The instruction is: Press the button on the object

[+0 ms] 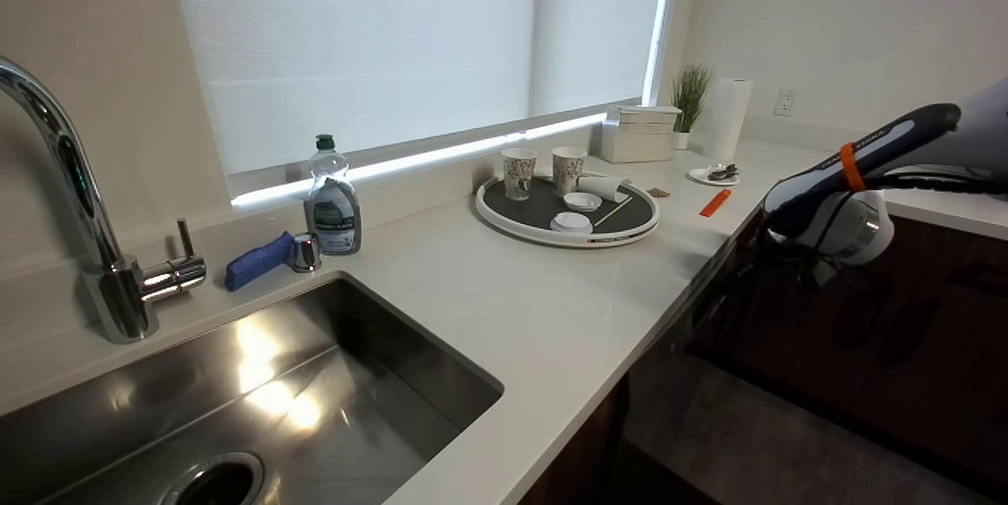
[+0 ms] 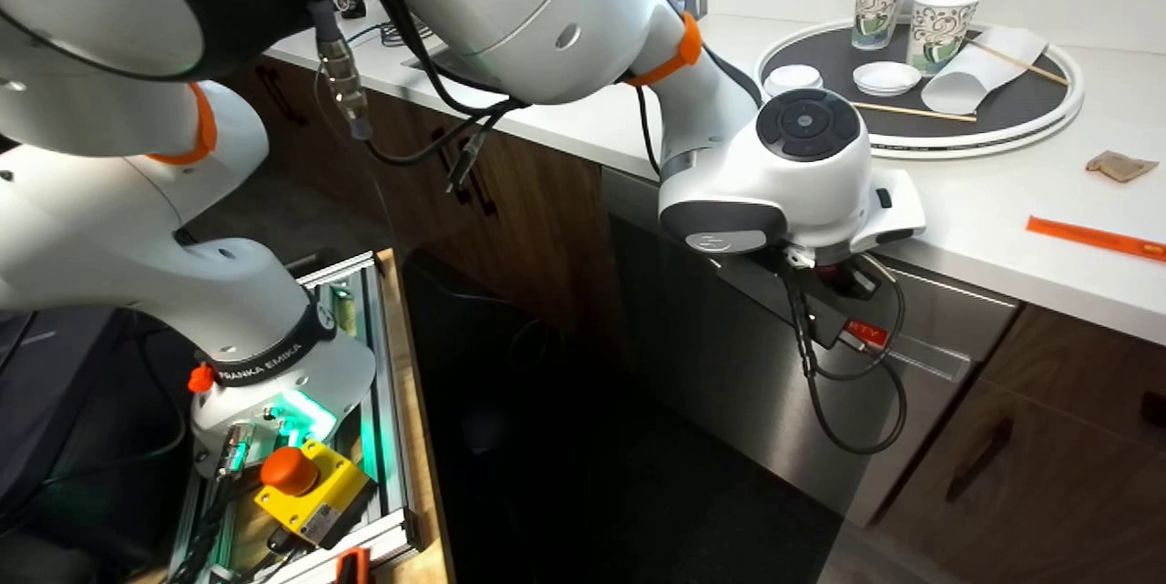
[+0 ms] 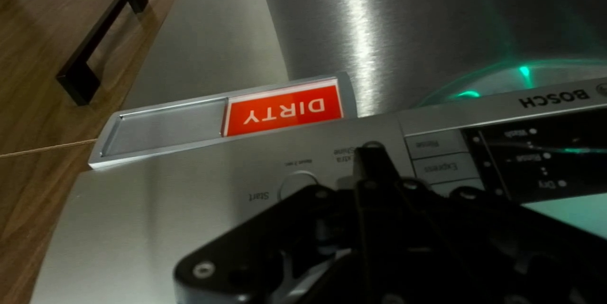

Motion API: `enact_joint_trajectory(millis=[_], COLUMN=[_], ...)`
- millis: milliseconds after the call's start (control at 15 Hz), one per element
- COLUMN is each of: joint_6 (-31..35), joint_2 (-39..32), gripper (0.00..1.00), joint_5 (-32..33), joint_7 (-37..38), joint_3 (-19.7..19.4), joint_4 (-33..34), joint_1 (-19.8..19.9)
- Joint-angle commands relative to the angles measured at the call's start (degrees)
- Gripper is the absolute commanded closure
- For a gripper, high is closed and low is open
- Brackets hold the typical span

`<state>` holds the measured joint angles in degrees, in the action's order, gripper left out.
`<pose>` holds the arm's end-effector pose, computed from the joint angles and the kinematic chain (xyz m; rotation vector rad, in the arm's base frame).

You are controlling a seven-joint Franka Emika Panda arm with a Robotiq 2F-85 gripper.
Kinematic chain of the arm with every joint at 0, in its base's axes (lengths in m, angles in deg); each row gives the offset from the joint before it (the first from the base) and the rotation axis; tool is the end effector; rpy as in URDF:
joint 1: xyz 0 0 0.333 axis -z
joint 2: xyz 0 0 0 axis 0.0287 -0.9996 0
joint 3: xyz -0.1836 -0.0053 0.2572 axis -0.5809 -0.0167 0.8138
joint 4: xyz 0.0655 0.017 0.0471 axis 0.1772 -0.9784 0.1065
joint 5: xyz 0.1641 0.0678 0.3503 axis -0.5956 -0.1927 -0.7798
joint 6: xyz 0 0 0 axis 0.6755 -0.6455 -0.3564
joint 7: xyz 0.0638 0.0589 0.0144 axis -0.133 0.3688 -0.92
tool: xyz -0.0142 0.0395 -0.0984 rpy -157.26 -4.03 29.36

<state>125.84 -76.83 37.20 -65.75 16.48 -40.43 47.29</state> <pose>0.5904 -0.2214 0.1610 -2.9413 -0.4430 -0.6578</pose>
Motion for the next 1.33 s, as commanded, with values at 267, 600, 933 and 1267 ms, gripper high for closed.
enact_joint_trajectory(millis=[267,600,933,1267], joint_6=[-0.2,-1.51,-2.36,-2.62], joint_2=[-2.0,-2.43,-2.51,-1.63], gripper=[1.0,1.0,1.0,1.0], joint_5=[-0.87,-1.08,-0.66,1.46], joint_7=[-0.35,0.27,-0.13,-1.81], joint_3=[3.95,5.79,6.82,5.22], joint_4=[0.93,0.81,0.54,-0.1], joint_1=[3.09,5.0,6.29,5.41])
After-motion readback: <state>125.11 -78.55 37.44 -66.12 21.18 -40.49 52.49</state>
